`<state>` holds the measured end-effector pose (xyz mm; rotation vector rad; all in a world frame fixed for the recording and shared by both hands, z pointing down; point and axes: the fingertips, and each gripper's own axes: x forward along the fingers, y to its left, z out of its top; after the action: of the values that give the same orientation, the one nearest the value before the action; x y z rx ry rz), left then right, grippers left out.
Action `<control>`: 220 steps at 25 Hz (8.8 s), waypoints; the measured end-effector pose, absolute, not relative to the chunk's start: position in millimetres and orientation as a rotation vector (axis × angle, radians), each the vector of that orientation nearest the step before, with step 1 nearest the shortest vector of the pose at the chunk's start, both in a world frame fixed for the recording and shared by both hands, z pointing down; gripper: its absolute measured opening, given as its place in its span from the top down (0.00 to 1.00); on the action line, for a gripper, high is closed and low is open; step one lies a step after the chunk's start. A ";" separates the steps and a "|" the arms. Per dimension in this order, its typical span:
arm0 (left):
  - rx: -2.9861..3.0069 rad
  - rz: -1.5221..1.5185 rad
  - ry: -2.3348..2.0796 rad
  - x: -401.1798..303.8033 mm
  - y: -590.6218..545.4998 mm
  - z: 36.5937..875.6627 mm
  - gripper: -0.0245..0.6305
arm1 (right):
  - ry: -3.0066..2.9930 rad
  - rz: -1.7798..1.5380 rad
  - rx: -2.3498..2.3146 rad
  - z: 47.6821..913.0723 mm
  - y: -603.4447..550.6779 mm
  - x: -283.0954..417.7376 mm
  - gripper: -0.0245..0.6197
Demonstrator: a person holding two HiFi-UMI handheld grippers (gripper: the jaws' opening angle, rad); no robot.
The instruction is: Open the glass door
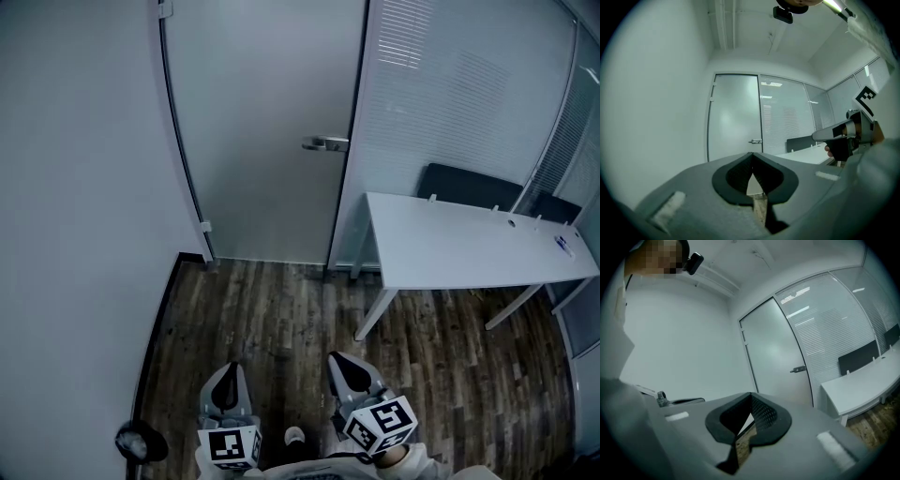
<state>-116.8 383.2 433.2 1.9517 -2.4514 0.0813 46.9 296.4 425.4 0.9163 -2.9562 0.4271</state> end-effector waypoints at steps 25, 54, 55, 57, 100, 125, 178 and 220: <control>2.039 0.144 -2.383 -156.8 232.5 447.6 0.96 | -2.990 0.436 1.023 430.3 157.4 10.9 0.96; 2.145 0.251 -2.304 -190.1 -114.1 434.1 0.96 | -2.952 0.547 1.108 436.3 -172.4 -29.2 0.96; 2.145 0.252 -2.303 -193.1 -118.8 437.2 0.96 | -2.950 0.548 1.112 437.1 -177.0 -30.6 0.96; 2.139 0.262 -2.298 -199.5 -127.0 447.7 0.96 | -2.941 0.548 1.125 440.0 -186.0 -31.4 0.96; 2.517 1.648 -2.098 -281.9 -418.1 524.8 0.54 | -2.581 0.599 1.655 473.6 -254.1 3.3 0.96; 2.394 2.244 -1.860 -305.3 -557.9 580.5 0.55 | -2.454 0.647 1.733 480.6 -251.4 17.2 0.96; 2.327 1.275 -2.069 -291.8 -561.6 612.3 0.81 | -2.439 0.767 1.677 508.5 -246.8 19.2 0.96; 2.278 2.070 -2.017 -284.9 -495.4 582.4 0.79 | -2.499 0.786 1.687 501.2 -201.6 42.0 0.96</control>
<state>-284.9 -495.4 582.4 2.2783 -2.0170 2.0697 42.0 -201.6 501.2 1.6869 -2.4993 0.7862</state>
